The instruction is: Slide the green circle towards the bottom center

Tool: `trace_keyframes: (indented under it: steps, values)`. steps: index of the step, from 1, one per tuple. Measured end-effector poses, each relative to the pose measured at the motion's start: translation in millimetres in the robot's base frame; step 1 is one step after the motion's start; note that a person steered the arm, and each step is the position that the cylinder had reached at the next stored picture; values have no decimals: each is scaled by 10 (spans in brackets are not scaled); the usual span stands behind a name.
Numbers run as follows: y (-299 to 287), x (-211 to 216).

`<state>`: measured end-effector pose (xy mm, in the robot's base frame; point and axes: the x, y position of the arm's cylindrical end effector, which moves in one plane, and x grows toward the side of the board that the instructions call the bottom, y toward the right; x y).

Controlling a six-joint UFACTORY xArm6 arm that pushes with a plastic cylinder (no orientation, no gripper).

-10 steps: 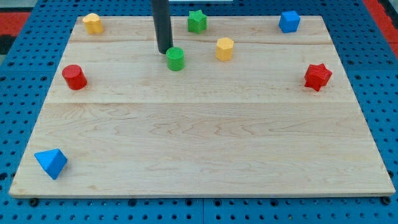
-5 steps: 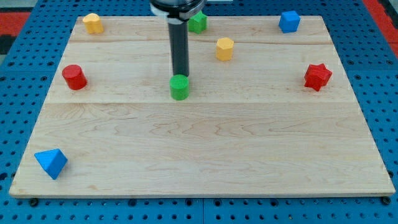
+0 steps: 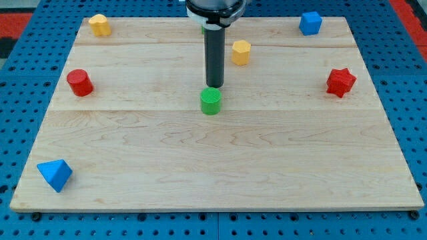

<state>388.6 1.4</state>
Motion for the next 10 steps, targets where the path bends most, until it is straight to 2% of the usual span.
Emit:
trace_keyframes:
  steps: [3,5,6,8,10]
  values:
    - [-175,612]
    - [-538,711]
    - [-474,853]
    - [-125,655]
    - [-160,885]
